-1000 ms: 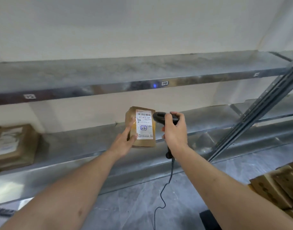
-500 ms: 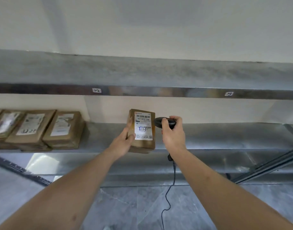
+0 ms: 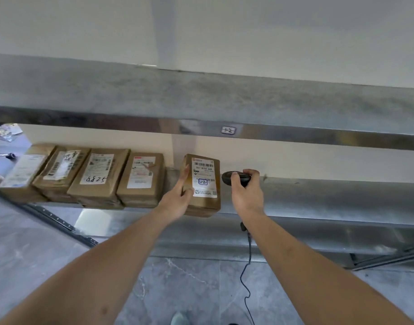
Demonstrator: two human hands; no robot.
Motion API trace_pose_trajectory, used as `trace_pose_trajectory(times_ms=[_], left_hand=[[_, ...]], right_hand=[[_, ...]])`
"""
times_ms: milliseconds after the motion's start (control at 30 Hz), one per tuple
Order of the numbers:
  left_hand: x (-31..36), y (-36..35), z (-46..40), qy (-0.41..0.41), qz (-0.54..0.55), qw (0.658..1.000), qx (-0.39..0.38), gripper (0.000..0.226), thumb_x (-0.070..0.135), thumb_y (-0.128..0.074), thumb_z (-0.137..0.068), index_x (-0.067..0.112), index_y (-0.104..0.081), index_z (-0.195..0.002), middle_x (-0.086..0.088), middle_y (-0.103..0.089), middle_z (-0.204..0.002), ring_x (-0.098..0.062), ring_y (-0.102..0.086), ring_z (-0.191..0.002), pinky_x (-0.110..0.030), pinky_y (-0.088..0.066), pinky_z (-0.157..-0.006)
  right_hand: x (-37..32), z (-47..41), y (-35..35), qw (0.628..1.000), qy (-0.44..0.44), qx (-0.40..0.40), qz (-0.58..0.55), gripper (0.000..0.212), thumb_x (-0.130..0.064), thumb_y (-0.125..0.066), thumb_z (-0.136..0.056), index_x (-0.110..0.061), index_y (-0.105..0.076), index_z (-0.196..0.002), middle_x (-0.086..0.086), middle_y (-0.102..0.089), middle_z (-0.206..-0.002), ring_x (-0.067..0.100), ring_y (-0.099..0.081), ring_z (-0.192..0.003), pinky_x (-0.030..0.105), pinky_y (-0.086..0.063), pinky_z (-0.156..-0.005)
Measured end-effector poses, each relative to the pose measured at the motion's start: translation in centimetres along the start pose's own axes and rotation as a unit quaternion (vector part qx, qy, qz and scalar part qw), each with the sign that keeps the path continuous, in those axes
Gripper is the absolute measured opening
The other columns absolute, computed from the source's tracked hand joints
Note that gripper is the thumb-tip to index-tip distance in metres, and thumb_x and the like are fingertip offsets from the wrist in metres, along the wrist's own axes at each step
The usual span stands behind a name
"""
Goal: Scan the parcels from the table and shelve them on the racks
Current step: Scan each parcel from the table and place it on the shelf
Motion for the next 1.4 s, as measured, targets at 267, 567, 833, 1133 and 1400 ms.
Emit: trace_pose_trajectory(times_ms=[267,567,833,1133,1400], left_hand=[[-3.0,1.5,-1.2,0.011,-0.008,1.0,0.0,0.068,0.039,-0.034,-0.111,0.064,0.011,-0.155,-0.012,-0.066,-0.078,-0.018,-0.048,-0.057,-0.031,-0.043,-0.052],[-2.6,1.5,-2.7,0.042,0.011,0.998,0.039,0.066,0.04,-0.033,-0.112,0.061,0.009,-0.158,-0.011,-0.067,-0.09,-0.024,-0.061,-0.071,-0.033,-0.05,-0.062],[-1.3,0.7,-2.6,-0.016,-0.171,0.982,0.075,0.069,0.038,-0.046,-0.109,0.034,-0.009,-0.167,-0.018,-0.013,-0.167,-0.037,-0.041,-0.145,-0.049,-0.039,-0.12],[-1.9,0.1,-3.1,-0.106,-0.363,0.925,0.028,0.058,0.039,-0.041,-0.11,0.018,-0.029,-0.163,-0.015,-0.013,-0.172,-0.032,-0.004,-0.162,-0.048,-0.012,-0.131],[0.1,0.6,-2.7,-0.074,-0.4,0.913,0.027,0.056,0.04,-0.042,-0.109,0.015,-0.034,-0.159,-0.017,-0.024,-0.166,-0.036,-0.018,-0.157,-0.049,-0.019,-0.129]], right_hand=[[0.4,-0.9,-3.9,0.999,-0.022,-0.02,0.04,0.037,-0.046,-0.052,-0.105,-0.029,-0.042,-0.136,0.003,-0.068,-0.114,0.033,-0.066,-0.104,0.047,-0.055,-0.096],[0.7,-2.9,-5.9,0.986,-0.027,-0.112,0.122,0.027,-0.043,-0.054,-0.105,-0.03,-0.038,-0.121,0.0,-0.064,-0.11,0.029,-0.068,-0.099,0.047,-0.059,-0.09],[0.1,-3.7,-7.3,0.984,-0.015,-0.138,0.108,0.024,-0.043,-0.054,-0.106,-0.032,-0.038,-0.119,-0.005,-0.058,-0.098,0.028,-0.066,-0.097,0.046,-0.059,-0.087],[-0.4,-4.2,-9.3,0.978,0.002,-0.166,0.125,0.025,-0.047,-0.053,-0.105,-0.034,-0.039,-0.121,-0.004,-0.056,-0.105,0.025,-0.056,-0.093,0.035,-0.046,-0.08],[-0.4,-4.6,-8.6,0.982,0.015,-0.149,0.111,0.032,-0.05,-0.051,-0.106,-0.031,-0.04,-0.129,-0.002,-0.057,-0.107,0.032,-0.063,-0.1,0.042,-0.054,-0.089]])
Point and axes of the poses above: each hand's wrist, its own z-axis away from the middle knuckle, its own y-axis out of the back of the hand, x = y × z, the point moved 5 cm from there along -z, towards the middle knuckle
